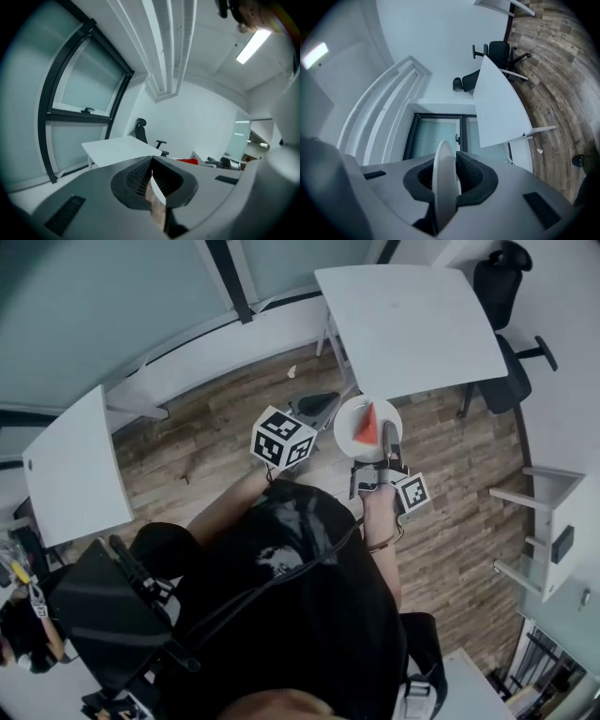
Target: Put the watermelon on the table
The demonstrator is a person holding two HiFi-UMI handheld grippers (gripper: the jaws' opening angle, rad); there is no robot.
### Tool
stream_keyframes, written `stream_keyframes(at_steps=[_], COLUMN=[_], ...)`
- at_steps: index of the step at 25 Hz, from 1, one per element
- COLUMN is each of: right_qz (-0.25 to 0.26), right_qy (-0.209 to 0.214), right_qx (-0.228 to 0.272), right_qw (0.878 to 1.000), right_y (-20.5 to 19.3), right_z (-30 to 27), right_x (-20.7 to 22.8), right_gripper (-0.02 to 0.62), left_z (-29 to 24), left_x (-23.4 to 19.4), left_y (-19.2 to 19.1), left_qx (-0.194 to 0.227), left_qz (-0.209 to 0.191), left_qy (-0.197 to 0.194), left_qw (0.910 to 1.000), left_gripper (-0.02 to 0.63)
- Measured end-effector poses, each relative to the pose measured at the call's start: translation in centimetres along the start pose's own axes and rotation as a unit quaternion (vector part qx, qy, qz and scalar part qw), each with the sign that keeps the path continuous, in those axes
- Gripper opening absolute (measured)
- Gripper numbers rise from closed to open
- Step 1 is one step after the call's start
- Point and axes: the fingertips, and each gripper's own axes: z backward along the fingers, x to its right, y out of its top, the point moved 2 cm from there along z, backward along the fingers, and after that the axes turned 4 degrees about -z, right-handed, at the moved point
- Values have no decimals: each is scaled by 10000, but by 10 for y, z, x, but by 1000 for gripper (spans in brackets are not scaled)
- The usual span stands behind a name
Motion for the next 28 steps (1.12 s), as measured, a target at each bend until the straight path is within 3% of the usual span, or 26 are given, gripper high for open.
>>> stream_keyframes(at_steps=[4,8,15,18,22,28], right_qz=[65,38,120,235,152,479], right_qy=[-28,-287,-725,-733,-691,-1527], right_qx=[142,90,-432,-829,-1193,-1342], right_qw=[9999,9995,9964,9936,9903,9779], right_y=[13,30,98,124,154,180], right_z=[-71,-106,-203,-248,-310,-381], right_x=[2,18,61,73,112,198], right_gripper=[37,37,37,37,37,37], left_z=[-52,-86,-171,-211,-260,-290], left_x=[-48,-63,-106,-121,-142,-154], left_y=[28,37,27,24,18,25], left_qx=[-230,-386,-696,-799,-978,-1009], left_qz=[-686,-832,-572,-460,-27,137], left_qy=[-211,-329,231,463,732,909], left_qw=[9972,9952,9957,9947,9925,9906], left_gripper=[6,6,6,6,6,5])
